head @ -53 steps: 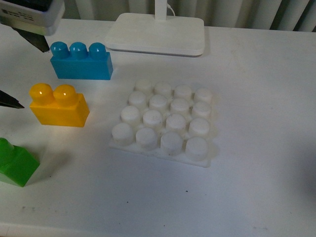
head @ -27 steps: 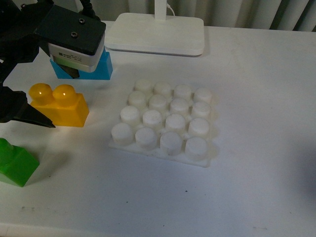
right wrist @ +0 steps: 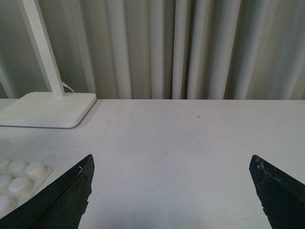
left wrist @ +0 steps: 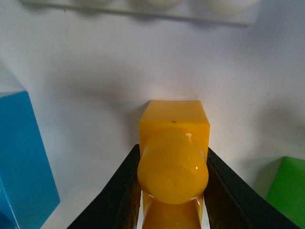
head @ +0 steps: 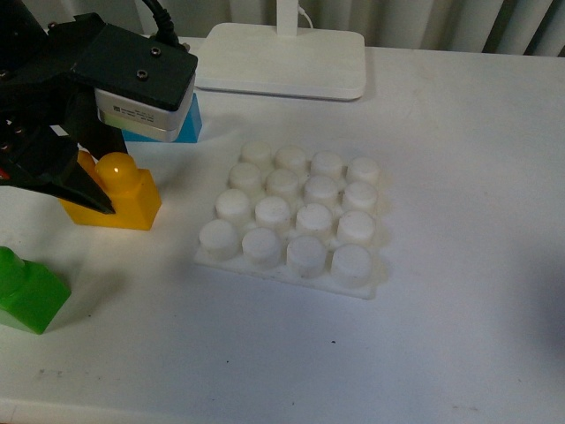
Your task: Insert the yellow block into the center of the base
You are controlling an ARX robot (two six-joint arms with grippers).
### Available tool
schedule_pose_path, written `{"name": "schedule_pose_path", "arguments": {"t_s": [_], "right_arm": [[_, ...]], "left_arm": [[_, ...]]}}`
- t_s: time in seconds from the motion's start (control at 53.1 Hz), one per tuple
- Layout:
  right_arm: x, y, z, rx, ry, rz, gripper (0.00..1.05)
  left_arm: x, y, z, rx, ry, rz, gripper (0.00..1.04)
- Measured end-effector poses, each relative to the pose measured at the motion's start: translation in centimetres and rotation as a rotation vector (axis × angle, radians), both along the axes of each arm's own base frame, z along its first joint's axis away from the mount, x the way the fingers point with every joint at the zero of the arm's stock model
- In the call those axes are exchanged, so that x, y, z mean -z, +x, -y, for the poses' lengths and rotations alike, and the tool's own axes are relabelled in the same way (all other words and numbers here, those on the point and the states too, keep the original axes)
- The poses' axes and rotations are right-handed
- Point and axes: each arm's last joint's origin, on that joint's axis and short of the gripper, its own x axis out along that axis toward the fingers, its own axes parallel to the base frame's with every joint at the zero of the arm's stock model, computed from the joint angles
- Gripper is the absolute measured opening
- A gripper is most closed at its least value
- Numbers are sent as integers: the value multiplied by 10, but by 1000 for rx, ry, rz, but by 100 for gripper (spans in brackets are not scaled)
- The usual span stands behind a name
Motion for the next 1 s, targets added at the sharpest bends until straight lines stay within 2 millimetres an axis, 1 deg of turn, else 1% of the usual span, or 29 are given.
{"name": "schedule_pose_path", "arguments": {"t_s": [0.094, 0.169, 0.245, 0.301, 0.376, 0.489, 0.621, 0.809, 0.998], "right_arm": [[0, 0, 0, 0, 0, 0, 96], [0, 0, 0, 0, 0, 0, 96], [0, 0, 0, 0, 0, 0, 96], [0, 0, 0, 0, 0, 0, 96], [0, 0, 0, 0, 0, 0, 96], [0, 0, 0, 0, 0, 0, 96], [0, 0, 0, 0, 0, 0, 96], [0, 0, 0, 0, 0, 0, 96], [0, 0, 0, 0, 0, 0, 96]], "left_arm": [[-10, -3, 9, 13, -44, -16, 32], [-29, -4, 24, 38, -121, 15, 32], [-43, -4, 36, 62, -142, 62, 32], [-50, -3, 47, 81, -159, 92, 32], [-56, -5, 61, 101, -187, 103, 32], [-55, -4, 80, 121, -197, 104, 32], [-44, -1, 100, 137, -193, 64, 32], [-33, 3, 110, 144, -160, 49, 31], [-32, 11, 112, 138, -147, 54, 31]]}}
